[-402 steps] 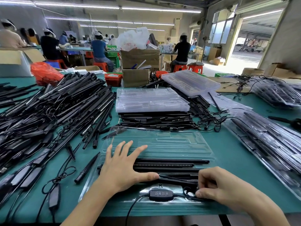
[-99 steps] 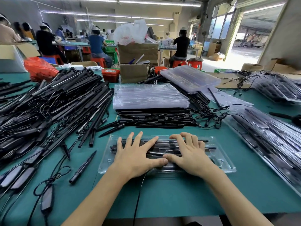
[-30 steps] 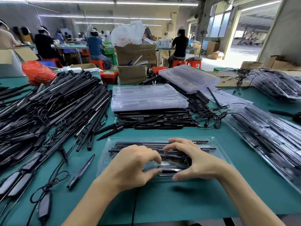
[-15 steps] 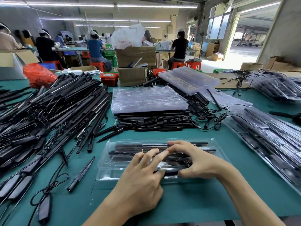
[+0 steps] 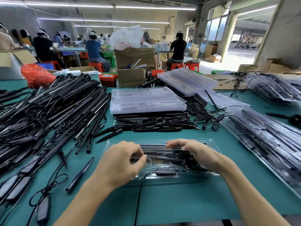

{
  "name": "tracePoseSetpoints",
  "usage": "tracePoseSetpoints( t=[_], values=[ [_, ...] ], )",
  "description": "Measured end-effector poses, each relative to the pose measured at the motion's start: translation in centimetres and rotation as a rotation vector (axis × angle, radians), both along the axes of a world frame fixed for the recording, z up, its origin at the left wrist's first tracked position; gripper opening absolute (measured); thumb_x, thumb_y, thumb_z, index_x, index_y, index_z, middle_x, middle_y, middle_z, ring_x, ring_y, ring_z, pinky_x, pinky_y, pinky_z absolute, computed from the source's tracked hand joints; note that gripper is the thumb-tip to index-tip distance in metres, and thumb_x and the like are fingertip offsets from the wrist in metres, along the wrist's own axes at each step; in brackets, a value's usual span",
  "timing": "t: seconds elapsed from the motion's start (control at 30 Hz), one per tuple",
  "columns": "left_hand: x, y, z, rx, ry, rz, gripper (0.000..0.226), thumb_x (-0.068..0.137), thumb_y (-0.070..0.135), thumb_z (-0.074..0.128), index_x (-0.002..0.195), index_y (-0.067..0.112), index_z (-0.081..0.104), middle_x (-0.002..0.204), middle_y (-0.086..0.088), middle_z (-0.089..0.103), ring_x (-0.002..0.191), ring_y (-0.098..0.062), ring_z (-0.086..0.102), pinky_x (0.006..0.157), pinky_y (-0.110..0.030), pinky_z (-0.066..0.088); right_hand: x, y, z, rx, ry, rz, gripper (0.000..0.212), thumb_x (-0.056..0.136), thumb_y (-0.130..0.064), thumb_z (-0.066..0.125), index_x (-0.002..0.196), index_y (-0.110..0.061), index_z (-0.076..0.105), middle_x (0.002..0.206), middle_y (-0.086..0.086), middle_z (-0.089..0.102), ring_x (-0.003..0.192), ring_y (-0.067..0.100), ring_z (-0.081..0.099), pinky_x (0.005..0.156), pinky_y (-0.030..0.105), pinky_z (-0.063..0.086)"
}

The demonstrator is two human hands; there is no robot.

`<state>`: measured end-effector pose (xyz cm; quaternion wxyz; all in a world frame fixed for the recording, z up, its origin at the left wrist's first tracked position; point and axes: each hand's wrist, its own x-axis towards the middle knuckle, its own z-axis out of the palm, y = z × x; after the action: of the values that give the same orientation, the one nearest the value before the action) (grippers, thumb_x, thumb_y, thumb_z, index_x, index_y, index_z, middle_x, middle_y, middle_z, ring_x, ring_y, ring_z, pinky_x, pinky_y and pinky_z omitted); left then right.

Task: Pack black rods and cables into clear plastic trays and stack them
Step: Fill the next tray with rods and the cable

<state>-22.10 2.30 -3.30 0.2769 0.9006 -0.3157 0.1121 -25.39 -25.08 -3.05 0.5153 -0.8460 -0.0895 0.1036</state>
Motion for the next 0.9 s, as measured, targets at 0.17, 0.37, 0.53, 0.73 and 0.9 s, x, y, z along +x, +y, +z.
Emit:
tracePoseSetpoints(
  t=[0.17,0.37,0.53,0.73,0.9],
  values=[
    [1.4,0.3,-2.2,0.407,0.174,0.093,0.064,0.087,0.080,0.026,0.148,0.060,0.018,0.165,0.014,0.013,0.152,-0.011,0.002,0.123,-0.041,0.001,-0.1,0.2,-0.3,-0.010,-0.060,-0.057,0.042,0.085,-0.012,0.046,0.116,-0.028,0.070,0.127,-0.020,0.066,0.125,-0.005,0.053,0.111,0.026,0.036],
    [1.2,0.4,-3.3,0.423,0.168,0.109,0.074,0.078,0.084,0.003,0.149,0.063,0.001,0.166,0.018,-0.002,0.153,-0.007,-0.010,0.122,-0.040,-0.011,-1.1,1.0,-3.0,-0.354,-0.400,-0.196,0.043,0.095,-0.002,0.047,0.125,-0.031,0.056,0.127,-0.020,0.056,0.121,-0.009,0.046,0.109,0.018,0.035],
    [3.0,0.8,-2.2,0.362,0.171,0.162,0.048,0.101,0.061,0.026,0.148,0.056,0.025,0.160,0.023,0.025,0.148,-0.003,0.017,0.121,-0.039,0.009,-1.1,1.4,-3.3,-0.596,-0.505,-0.098,0.048,0.097,-0.016,0.049,0.143,-0.027,0.042,0.138,-0.019,0.042,0.134,-0.003,0.028,0.114,0.013,0.017],
    [3.2,0.5,-3.4,0.414,0.257,0.264,0.049,0.098,0.067,0.017,0.144,0.070,0.002,0.168,0.006,-0.004,0.152,-0.012,-0.018,0.121,-0.047,-0.014,-1.1,1.4,-2.4,-0.516,-0.394,-0.093,0.050,0.093,-0.018,0.059,0.140,-0.030,0.045,0.136,-0.021,0.043,0.132,-0.001,0.030,0.115,0.020,0.022],
    [3.1,0.4,-3.0,0.398,0.282,0.254,0.048,0.098,0.067,0.019,0.144,0.071,0.004,0.168,0.006,-0.004,0.153,-0.012,-0.016,0.123,-0.048,-0.009,0.5,2.9,-0.9,-0.575,-0.184,-0.152,0.041,0.088,-0.046,0.068,0.122,-0.033,0.050,0.126,-0.010,0.041,0.124,0.011,0.031,0.111,0.033,0.028]
  ],
)
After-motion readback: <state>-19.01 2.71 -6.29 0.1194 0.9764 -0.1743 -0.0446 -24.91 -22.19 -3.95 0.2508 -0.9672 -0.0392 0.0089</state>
